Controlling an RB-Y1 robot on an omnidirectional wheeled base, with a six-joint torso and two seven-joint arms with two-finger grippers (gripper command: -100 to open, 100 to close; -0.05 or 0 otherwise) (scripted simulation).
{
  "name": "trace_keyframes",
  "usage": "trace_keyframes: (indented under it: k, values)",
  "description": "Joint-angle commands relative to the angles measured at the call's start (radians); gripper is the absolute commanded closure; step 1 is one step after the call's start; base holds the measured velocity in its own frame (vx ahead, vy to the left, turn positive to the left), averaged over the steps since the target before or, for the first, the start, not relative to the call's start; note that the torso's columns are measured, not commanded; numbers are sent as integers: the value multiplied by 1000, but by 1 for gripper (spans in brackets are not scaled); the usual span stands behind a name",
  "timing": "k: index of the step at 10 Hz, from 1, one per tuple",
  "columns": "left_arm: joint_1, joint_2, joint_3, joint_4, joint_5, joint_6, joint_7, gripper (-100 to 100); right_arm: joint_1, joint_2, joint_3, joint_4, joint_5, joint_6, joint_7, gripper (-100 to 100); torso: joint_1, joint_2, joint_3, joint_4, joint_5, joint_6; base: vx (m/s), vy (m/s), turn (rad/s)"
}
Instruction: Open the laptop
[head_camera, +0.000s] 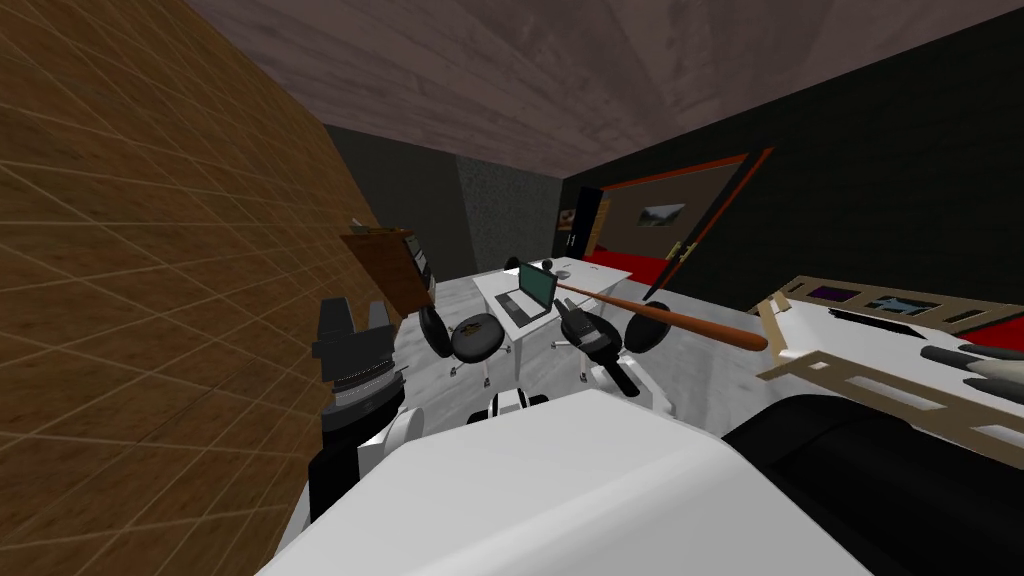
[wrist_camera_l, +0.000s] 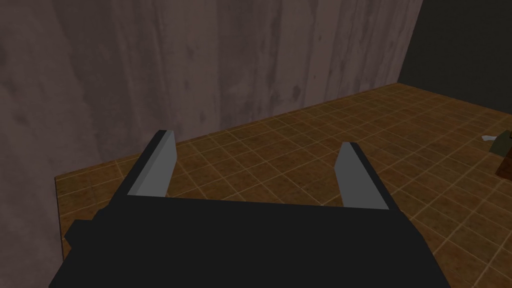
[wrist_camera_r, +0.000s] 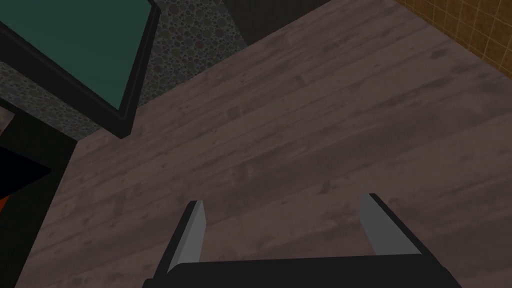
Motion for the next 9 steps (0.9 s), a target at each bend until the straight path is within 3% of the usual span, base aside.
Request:
trace_keyframes:
  k: [1,9]
  values:
    - [0,0,0,0,0,0,0,0,-23,-39,-16,47,77,26,77,-100,0,0,0,0,0,0,51,-26,109]
    - [0,0,0,0,0,0,0,0,-91,-199,-73,209,302,98,295,-100,-1,0,0,0,0,0,44,-30,108]
